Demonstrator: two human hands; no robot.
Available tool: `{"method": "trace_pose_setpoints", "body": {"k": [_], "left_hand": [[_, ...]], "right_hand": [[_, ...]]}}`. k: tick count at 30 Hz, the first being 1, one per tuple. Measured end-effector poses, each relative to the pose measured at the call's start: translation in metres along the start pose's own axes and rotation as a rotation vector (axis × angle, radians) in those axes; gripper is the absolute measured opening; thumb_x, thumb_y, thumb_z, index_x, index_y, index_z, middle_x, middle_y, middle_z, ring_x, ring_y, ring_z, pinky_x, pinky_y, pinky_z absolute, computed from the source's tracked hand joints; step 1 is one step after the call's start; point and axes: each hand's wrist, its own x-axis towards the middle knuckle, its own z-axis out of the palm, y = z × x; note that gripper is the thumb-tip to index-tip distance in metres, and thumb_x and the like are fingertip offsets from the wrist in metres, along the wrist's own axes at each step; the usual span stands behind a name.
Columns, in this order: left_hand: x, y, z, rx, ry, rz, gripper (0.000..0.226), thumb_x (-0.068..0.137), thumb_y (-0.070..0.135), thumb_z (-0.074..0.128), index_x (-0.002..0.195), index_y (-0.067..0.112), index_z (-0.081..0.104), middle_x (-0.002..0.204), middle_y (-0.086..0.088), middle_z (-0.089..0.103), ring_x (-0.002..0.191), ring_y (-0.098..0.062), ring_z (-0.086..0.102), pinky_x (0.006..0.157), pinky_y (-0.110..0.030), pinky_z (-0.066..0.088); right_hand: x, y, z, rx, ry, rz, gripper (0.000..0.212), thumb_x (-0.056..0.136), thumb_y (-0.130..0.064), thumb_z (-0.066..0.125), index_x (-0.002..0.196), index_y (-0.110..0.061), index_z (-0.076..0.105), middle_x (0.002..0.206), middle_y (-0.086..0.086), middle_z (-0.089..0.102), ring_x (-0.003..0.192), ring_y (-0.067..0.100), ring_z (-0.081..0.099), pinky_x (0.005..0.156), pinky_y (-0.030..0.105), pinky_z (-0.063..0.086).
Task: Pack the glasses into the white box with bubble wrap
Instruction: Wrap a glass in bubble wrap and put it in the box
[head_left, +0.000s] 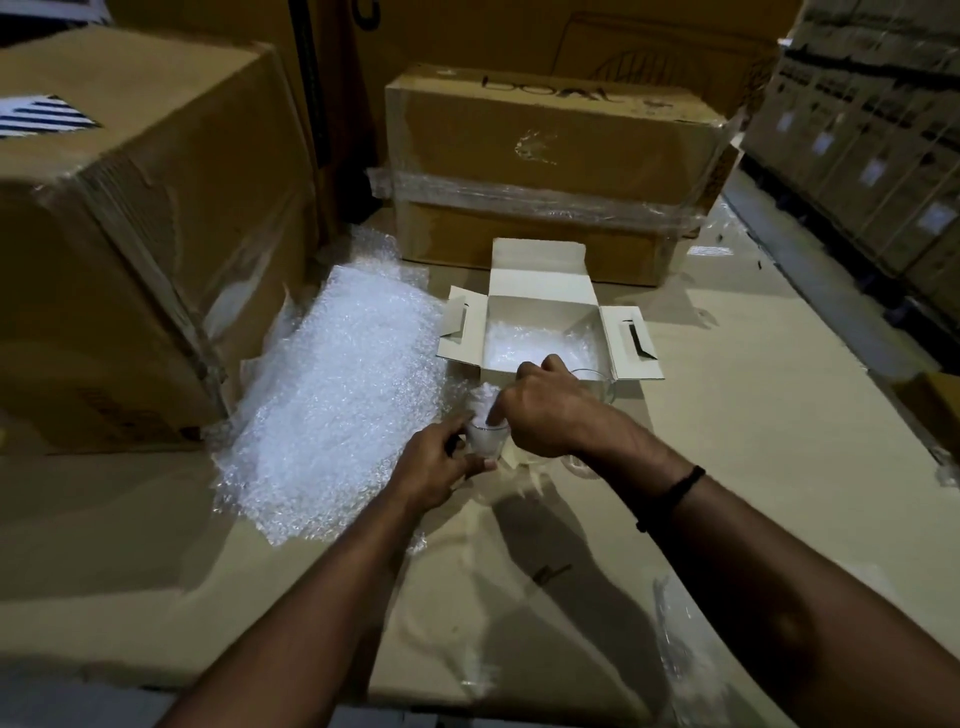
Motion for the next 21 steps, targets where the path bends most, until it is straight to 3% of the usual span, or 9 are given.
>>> {"method": "trace_pose_setpoints", "body": {"k": [3, 6, 11, 18, 21], "left_hand": [[-0.002, 0.004, 0.000, -0.028, 0.014, -0.001, 0.064, 0.064, 0.031, 0.088, 0.124, 0.025, 0.065, 0.104, 0.011, 0.069, 0.098, -0.017, 0.066, 0.087, -0.045, 0.055], [-0.003, 0.005, 0.000, -0.023, 0.015, -0.010, 0.061, 0.064, 0.032, 0.088, 0.120, 0.022, 0.067, 0.102, 0.009, 0.070, 0.094, -0.018, 0.067, 0.086, -0.046, 0.055], [-0.001, 0.004, -0.001, -0.026, 0.004, -0.008, 0.065, 0.060, 0.038, 0.087, 0.120, 0.035, 0.063, 0.106, 0.007, 0.072, 0.098, -0.016, 0.068, 0.088, -0.046, 0.054], [0.000, -0.001, -0.001, -0.024, -0.017, 0.008, 0.060, 0.061, 0.046, 0.085, 0.117, 0.036, 0.065, 0.109, 0.009, 0.072, 0.102, -0.011, 0.067, 0.088, -0.045, 0.055], [0.000, 0.001, 0.000, -0.013, -0.007, 0.004, 0.061, 0.067, 0.033, 0.087, 0.123, 0.030, 0.065, 0.110, 0.005, 0.071, 0.100, -0.013, 0.066, 0.088, -0.043, 0.054]], "right_hand": [[0.003, -0.002, -0.004, -0.046, -0.129, -0.005, 0.040, 0.094, -0.012, 0.046, 0.128, -0.028, 0.058, 0.125, -0.001, 0.061, 0.121, 0.022, 0.042, 0.094, 0.040, 0.031], [0.012, -0.004, -0.006, -0.006, -0.220, -0.001, 0.043, 0.094, -0.011, 0.045, 0.131, -0.031, 0.055, 0.130, -0.002, 0.057, 0.122, 0.022, 0.042, 0.095, 0.038, 0.031], [0.013, 0.010, -0.002, 0.134, 0.109, 0.070, 0.041, 0.090, -0.011, 0.049, 0.122, -0.034, 0.062, 0.123, -0.003, 0.065, 0.116, 0.021, 0.051, 0.090, 0.041, 0.031], [0.019, -0.009, 0.009, -0.018, -0.151, -0.012, 0.043, 0.094, -0.013, 0.049, 0.135, -0.028, 0.051, 0.132, 0.001, 0.057, 0.128, 0.024, 0.040, 0.098, 0.041, 0.028], [0.014, -0.004, 0.006, 0.065, -0.078, 0.004, 0.048, 0.091, -0.007, 0.047, 0.131, -0.030, 0.055, 0.129, 0.000, 0.060, 0.125, 0.023, 0.045, 0.097, 0.042, 0.031]]}}
